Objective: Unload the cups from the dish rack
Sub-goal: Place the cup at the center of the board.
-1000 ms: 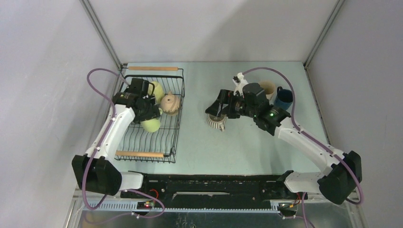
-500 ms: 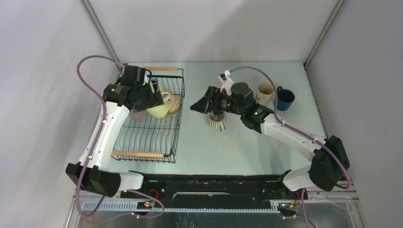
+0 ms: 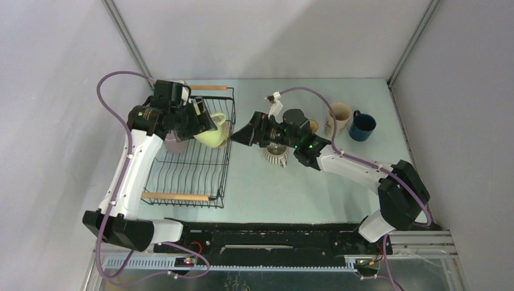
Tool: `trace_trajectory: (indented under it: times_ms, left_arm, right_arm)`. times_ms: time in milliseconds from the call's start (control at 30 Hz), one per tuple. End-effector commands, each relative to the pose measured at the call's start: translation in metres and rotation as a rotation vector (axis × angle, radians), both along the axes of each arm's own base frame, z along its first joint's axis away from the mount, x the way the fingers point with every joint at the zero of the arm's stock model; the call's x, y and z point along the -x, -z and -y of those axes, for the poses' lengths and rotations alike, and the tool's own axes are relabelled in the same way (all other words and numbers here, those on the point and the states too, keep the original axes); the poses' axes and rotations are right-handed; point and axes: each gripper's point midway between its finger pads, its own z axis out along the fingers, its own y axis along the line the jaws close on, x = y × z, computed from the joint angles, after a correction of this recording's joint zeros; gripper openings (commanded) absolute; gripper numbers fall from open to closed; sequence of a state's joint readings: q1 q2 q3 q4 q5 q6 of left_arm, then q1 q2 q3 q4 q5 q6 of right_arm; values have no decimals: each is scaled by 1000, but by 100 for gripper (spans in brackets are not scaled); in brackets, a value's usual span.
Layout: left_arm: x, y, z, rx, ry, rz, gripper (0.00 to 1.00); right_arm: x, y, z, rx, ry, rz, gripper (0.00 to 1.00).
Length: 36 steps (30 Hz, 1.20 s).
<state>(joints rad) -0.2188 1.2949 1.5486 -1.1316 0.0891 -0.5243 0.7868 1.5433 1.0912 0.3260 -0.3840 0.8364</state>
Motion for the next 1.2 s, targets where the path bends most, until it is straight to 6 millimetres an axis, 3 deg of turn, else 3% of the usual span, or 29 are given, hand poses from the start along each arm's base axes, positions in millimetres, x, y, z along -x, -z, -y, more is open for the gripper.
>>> trace_trajectory:
  times_ms: [0,500,1167]
  left_arm:
    - [-9,-50,21,131,40,146,10]
    - [-10,-63,50,295,105,147,10]
    - [-5,-72,93,624,179,116,10]
  right_arm:
    - [-2,-18,-13,-88,-12,70,86]
    - [-7,-32,-28,-216,-45,137,87]
    - [-3,-75,1,-380,-31,175,66]
